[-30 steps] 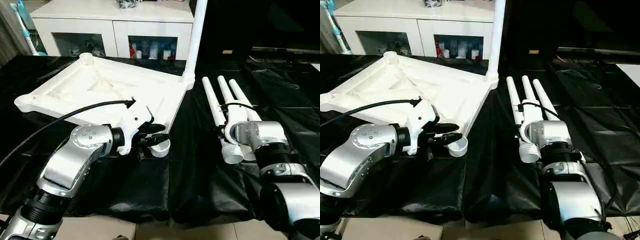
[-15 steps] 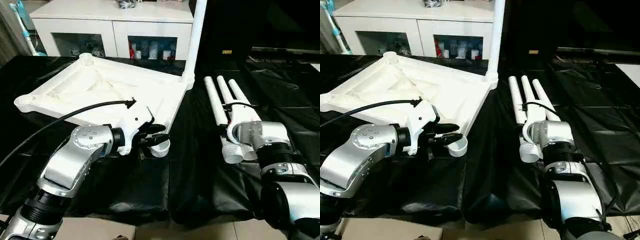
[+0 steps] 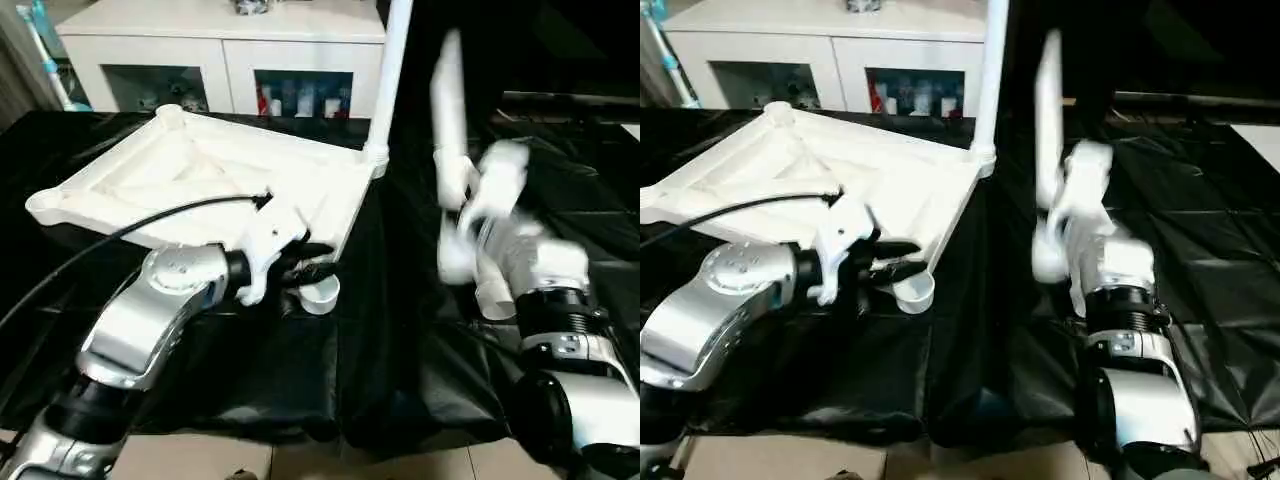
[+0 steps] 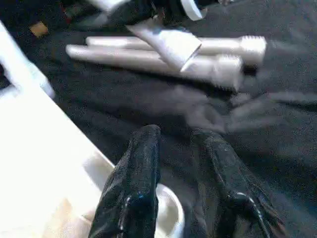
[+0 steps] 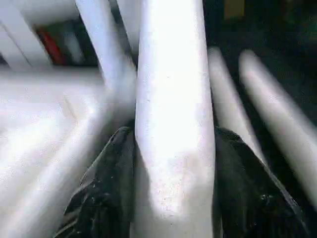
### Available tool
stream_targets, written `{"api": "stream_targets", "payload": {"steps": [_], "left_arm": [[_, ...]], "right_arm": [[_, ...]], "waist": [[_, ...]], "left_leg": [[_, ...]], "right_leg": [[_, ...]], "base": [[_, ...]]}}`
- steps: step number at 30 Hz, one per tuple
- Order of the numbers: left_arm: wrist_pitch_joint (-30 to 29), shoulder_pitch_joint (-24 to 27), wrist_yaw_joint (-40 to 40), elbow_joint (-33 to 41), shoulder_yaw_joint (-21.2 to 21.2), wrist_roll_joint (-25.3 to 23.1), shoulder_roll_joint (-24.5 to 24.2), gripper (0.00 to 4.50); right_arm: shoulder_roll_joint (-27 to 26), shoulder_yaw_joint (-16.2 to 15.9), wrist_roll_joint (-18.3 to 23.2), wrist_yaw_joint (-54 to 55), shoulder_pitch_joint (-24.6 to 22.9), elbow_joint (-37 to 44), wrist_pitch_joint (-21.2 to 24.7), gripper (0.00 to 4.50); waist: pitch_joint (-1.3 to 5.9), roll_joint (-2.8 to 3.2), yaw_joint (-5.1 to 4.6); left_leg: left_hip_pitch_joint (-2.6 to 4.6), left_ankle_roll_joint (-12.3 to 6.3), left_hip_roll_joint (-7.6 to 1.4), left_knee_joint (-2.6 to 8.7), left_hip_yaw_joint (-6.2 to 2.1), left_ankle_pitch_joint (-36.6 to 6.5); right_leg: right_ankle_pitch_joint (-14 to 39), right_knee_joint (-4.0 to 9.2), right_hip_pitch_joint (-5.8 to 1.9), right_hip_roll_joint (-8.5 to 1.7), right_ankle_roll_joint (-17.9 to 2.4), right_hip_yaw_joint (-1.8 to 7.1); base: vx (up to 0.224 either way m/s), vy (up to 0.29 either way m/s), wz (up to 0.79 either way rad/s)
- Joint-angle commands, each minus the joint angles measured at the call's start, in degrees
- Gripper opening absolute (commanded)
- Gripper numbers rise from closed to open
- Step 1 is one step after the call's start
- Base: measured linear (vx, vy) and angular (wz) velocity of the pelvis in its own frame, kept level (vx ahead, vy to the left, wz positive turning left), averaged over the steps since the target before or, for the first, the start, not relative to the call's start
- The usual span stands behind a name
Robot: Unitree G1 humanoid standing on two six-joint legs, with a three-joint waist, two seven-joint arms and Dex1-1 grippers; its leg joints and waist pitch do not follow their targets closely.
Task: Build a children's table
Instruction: Pick table leg
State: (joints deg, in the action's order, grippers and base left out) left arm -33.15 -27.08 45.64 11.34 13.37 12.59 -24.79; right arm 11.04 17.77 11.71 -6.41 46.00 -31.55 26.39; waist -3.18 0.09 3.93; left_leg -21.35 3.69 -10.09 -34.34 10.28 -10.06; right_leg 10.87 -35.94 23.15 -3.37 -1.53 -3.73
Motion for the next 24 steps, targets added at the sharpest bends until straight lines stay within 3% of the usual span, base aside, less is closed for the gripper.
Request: {"api": "stream_targets", "payload": {"steps": [1,2,3,6,7,8,11,14,16,20,24], "left_arm": [[2.65,-2.07,-2.74,-0.82,-2.98,0.26,1.78,1.34],[3.64,-3.16,-4.79,-1.73,-4.61,0.63,3.41,1.34],[3.16,-6.06,-9.0,-3.7,-8.89,3.2,7.25,1.34],[0.54,-8.29,-12.35,-4.71,-12.78,6.52,10.4,1.66],[-0.45,-9.33,-13.43,-4.84,-14.68,8.79,11.96,1.66],[-1.84,-11.62,-14.43,-4.91,-17.45,13.46,14.68,1.72],[-3.3,-13.67,-15.07,-5.36,-19.04,16.69,16.48,1.99],[-5.71,-17.45,-17.51,-8.38,-21.74,19.87,19.15,2.16],[-7.33,-20.65,-20.27,-11.57,-24.33,21.61,21.24,2.31],[-7.91,-23.42,-22.66,-14.98,-26.34,23.15,22.75,2.66],[-6.82,-23.95,-23.75,-17.27,-25.92,22.31,22.67,3.0]], "right_arm": [[-0.96,2.77,2.56,-0.12,-0.09,3.92,-5.48,1.82],[-1.53,3.66,3.74,-0.52,-0.01,5.38,-6.61,1.82],[-2.86,4.06,5.98,-3.32,-0.44,9.14,-10.1,1.82],[-3.82,3.26,7.79,-6.39,-1.21,12.48,-11.2,1.82],[-4.25,2.42,8.47,-8.18,-1.79,14.55,-11.48,1.82],[-4.99,-0.73,9.62,-12.3,-3.74,19.14,-11.96,1.82],[-5.32,-3.62,10.64,-15.93,-5.43,22.37,-11.24,1.82],[-5.02,-7.52,10.55,-19.92,-7.47,24.71,-10.57,1.82],[-4.82,-9.59,10.07,-21.92,-8.45,25.6,-10.83,1.82],[-4.41,-12.2,9.63,-24.19,-9.52,27.36,-10.88,1.82],[-3.98,-14.59,9.19,-25.5,-10.81,29.31,-10.77,1.82]], "waist": [[4.06,-0.41,0.23],[4.04,-0.42,0.26],[4.08,-0.43,0.31],[4.22,-0.57,0.6],[4.24,-0.68,0.67],[4.23,-0.5,0.6],[4.28,-0.8,0.93],[3.97,-1.01,0.95],[3.9,-0.8,1.37],[4.02,-0.97,1.49],[4.26,-0.89,1.67]], "left_leg": [[0.58,-0.59,-2.37,3.44,-0.68,-7.44],[0.59,-0.73,-2.31,3.41,-0.59,-7.7],[0.66,-0.86,-2.28,3.36,-0.6,-8.1],[0.41,-1.71,-2.21,3.35,-0.72,-7.21],[0.3,-2.27,-2.25,3.33,-0.83,-6.35],[0.28,-2.44,-2.12,3.19,-0.69,-6.24],[0.11,-4.19,-2.18,3.15,-0.76,-5.31],[0.26,-4.02,-2.21,3.22,-0.67,-6.99],[0.48,-3.25,-2.27,3.25,-0.79,-8.03],[0.31,-3.04,-2.33,3.28,-0.96,-7.21],[0.11,-4.43,-2.29,3.09,-1.03,-4.4]], "right_leg": [[7.77,3.91,-3.19,-4.25,-9.59,2.99],[7.78,3.99,-3.16,-4.26,-9.53,3.05],[7.92,4.07,-3.2,-4.21,-9.4,3.04],[6.03,3.8,-3.56,-4.11,-9.71,2.9],[5.14,3.74,-3.57,-4.19,-9.93,2.87],[4.8,3.67,-3.53,-4.15,-10.21,2.92],[4.39,3.79,-3.65,-4.12,-10.68,2.76],[8.9,4.42,-3.42,-4.14,-10.17,2.78],[11.46,4.73,-3.25,-4.19,-9.14,2.79],[9.86,4.53,-3.4,-4.27,-8.97,2.8],[4.77,4.12,-3.58,-4.32,-9.56,2.8]], "base": [[0.0,0.0,0.0],[0.0,0.0,0.0],[0.0,0.0,0.0],[0.0,0.0,0.0],[0.0,0.0,0.0],[0.0,0.0,0.0],[0.0,0.0,0.0],[0.0,0.0,0.0],[0.0,0.0,0.0],[0.0,0.0,0.0],[0.0,0.0,0.0]]}}
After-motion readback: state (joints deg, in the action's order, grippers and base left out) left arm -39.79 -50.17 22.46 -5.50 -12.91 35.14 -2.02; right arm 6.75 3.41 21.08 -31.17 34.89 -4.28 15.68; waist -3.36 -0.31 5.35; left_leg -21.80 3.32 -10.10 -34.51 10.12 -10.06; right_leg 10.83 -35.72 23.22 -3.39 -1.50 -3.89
